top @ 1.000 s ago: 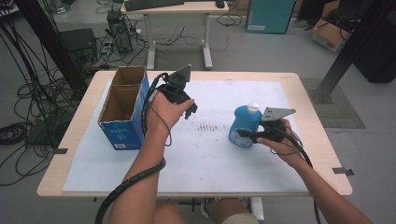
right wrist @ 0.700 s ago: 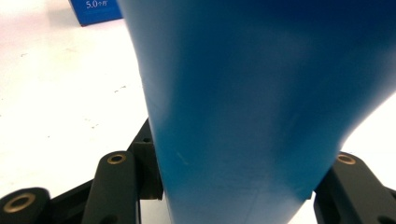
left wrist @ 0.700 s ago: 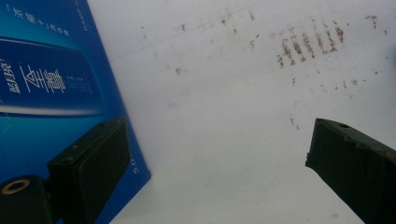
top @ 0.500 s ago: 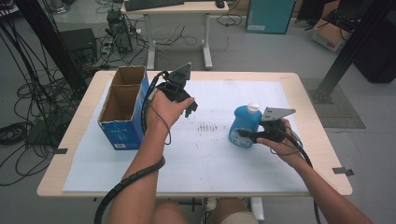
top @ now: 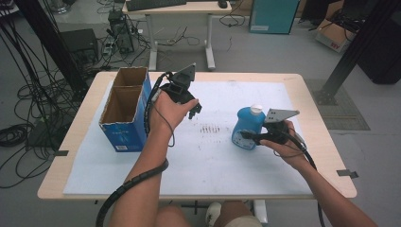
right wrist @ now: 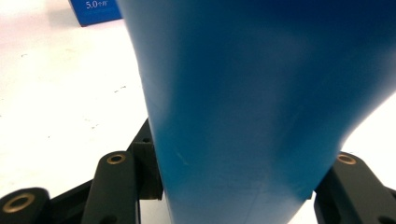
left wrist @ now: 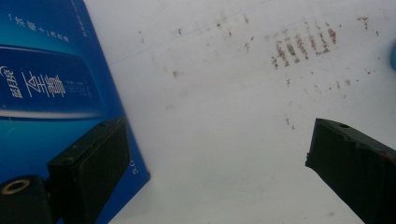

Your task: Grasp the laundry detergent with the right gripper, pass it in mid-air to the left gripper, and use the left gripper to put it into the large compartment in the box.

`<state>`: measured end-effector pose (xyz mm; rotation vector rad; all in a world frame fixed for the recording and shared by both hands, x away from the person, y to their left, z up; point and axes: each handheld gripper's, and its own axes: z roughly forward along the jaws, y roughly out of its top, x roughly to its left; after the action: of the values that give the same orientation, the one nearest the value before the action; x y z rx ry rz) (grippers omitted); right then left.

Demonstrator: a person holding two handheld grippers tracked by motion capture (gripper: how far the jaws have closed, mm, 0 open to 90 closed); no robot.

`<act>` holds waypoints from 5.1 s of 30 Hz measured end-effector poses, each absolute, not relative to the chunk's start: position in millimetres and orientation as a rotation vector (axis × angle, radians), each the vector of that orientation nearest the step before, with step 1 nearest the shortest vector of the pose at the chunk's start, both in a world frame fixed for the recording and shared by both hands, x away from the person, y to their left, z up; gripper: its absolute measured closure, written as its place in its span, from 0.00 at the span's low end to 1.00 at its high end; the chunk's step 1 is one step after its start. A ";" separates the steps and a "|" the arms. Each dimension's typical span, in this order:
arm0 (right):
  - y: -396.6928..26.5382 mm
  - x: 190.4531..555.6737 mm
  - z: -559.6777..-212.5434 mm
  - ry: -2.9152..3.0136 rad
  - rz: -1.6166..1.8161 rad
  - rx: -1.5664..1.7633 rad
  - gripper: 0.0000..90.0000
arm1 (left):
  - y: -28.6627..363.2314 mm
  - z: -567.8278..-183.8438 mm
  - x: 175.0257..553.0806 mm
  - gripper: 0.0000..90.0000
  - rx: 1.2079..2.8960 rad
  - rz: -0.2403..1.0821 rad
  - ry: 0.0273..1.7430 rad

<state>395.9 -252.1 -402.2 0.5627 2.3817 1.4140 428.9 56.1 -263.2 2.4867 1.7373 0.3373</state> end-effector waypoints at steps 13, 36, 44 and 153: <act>-252.0 395.4 -402.2 2.382 1.415 0.572 0.50 | 59.0 -260.1 424.8 0.07 2.479 0.345 1.733; -248.7 391.0 -399.7 2.385 1.382 0.616 0.50 | 55.3 -247.0 409.4 0.07 2.568 0.322 1.550; -250.7 393.4 -394.6 2.408 1.367 0.644 0.50 | 57.2 -234.5 404.4 0.07 2.627 0.308 1.440; -56.8 416.8 -276.5 2.727 1.560 0.044 0.49 | 53.0 -154.9 408.6 0.07 3.087 0.098 0.342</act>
<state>416.8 -56.8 -276.5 0.0440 2.7273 1.5596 408.6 53.0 -154.9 3.0868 0.3418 0.0981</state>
